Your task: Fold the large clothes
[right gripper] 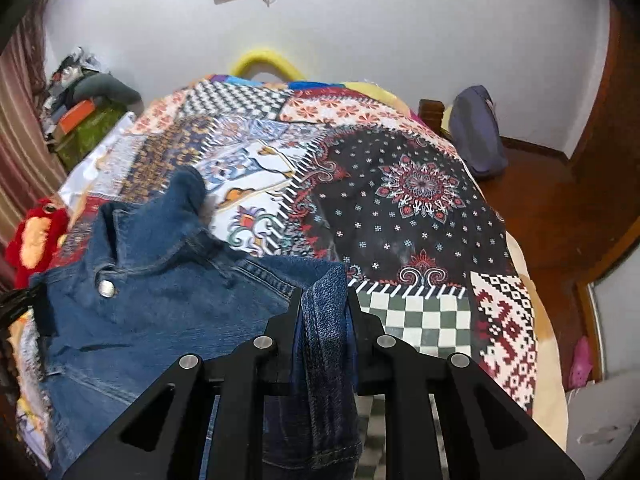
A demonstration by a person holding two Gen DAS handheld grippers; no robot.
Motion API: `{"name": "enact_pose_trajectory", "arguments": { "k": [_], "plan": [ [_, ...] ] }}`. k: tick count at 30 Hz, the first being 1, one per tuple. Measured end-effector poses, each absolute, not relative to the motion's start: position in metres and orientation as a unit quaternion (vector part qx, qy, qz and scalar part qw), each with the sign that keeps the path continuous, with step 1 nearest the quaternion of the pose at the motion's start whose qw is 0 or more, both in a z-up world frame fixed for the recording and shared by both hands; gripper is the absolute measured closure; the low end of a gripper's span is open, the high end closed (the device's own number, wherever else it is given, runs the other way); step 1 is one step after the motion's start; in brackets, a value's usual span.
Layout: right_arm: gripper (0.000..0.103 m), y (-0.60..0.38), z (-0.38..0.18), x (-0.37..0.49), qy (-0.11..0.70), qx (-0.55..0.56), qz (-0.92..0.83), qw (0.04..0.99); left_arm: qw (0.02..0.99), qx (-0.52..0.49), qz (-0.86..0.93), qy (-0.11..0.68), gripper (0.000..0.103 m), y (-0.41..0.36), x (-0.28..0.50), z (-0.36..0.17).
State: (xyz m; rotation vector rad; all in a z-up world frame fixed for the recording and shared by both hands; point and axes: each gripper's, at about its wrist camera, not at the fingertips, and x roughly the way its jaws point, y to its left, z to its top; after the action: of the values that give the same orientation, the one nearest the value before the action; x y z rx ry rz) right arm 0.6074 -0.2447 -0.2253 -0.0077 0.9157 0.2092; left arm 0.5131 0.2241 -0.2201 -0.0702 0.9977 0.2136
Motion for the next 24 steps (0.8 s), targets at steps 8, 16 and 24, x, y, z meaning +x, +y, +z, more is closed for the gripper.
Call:
{"name": "enact_pose_trajectory", "arguments": {
  "k": [8, 16, 24],
  "plan": [
    [0.087, -0.244, -0.29, 0.62, 0.475, -0.041, 0.086, 0.875, 0.863, -0.037, 0.107, 0.492, 0.079, 0.228, 0.523, -0.257],
    [0.025, -0.244, -0.291, 0.616, 0.467, -0.109, 0.015, 0.878, 0.865, -0.015, 0.108, 0.49, 0.071, 0.224, 0.521, -0.262],
    [0.025, -0.254, -0.257, 0.58, 0.478, -0.08, 0.052, 0.873, 0.862, -0.013, 0.094, 0.497, 0.068, 0.212, 0.494, -0.235]
  ]
}}
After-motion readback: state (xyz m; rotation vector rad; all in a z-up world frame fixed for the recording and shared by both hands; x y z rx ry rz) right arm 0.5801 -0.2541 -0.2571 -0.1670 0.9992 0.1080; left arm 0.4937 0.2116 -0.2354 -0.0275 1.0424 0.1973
